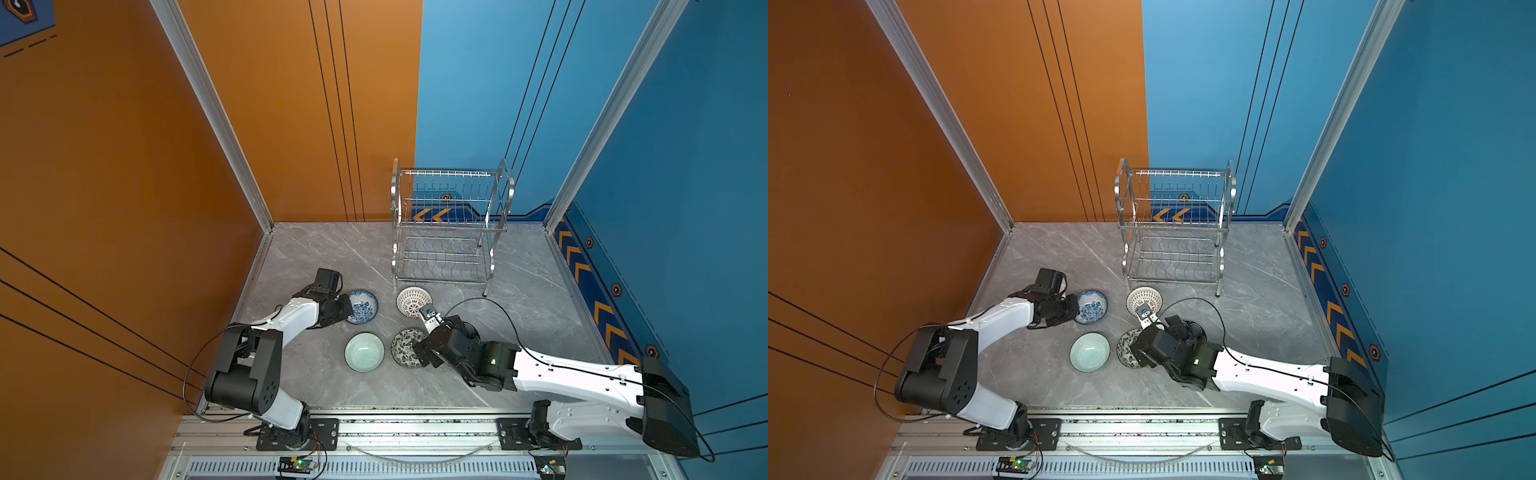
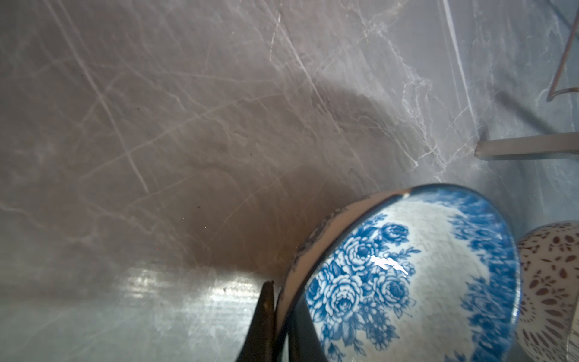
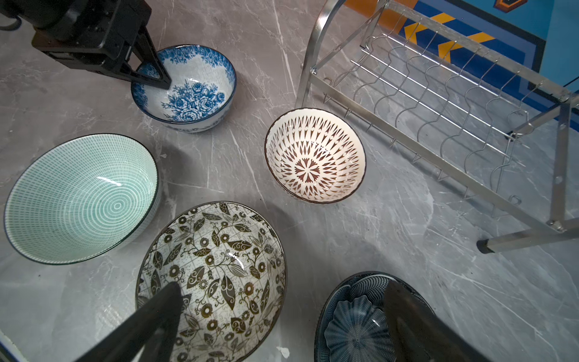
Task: Load bowls into a dish rack
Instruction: Pick up the bowl from the center of the table.
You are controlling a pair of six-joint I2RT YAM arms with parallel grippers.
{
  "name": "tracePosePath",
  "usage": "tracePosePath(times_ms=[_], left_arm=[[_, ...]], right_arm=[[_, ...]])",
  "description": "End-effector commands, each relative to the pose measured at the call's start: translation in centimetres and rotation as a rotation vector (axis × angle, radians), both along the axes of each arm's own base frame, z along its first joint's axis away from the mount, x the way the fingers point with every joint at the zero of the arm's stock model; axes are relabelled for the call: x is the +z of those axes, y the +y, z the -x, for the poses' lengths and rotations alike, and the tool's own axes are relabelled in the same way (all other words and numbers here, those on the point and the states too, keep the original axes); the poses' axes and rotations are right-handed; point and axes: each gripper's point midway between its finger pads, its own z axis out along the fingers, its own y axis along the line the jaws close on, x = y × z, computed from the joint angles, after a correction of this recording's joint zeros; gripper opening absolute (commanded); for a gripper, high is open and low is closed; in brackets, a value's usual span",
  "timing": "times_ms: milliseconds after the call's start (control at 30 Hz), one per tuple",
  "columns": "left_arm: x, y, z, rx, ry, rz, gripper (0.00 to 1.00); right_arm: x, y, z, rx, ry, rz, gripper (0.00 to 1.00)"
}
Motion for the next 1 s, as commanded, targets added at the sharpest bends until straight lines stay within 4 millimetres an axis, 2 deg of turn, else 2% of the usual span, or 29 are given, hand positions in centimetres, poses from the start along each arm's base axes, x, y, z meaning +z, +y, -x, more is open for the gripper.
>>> tracePosePath(times_ms=[0,267,600,700,900,967], left_arm=[[0.1,-0.2,-0.2,0.015,-0.005,0.007,0.01],[1.0,0.1,-0.4,0.038,-0.031,0.017,0.00],[5.6,-0.4,0.2,-0.077,-0.027,-0.033,0.00],[7.2,-0.7,0.7,-0.146,-0.010,-0.085,0.00],[11.1,-1.3,1.4,-0.308,0.013,-0.236,0.00],[12.1,-1.7,1.6,-0.349,0.010,-0.274,0.00]], right_arm=[[0.9,-0.4,-0.3,-0.014,-0.037,0.011,1.00],[0.9,-0.4,0.0,-0.011,-0.037,0.003,1.00],[1.5,0.2,-0.4,-0.001,-0.148,0.055,0.98],[1.8,0.7,0.0,0.061,-0.174,0.034,0.98],[2.4,2.6,2.2,0.360,-0.255,0.083,0.98],[2.5,2.9,2.5,0.423,-0.276,0.110,0.85]])
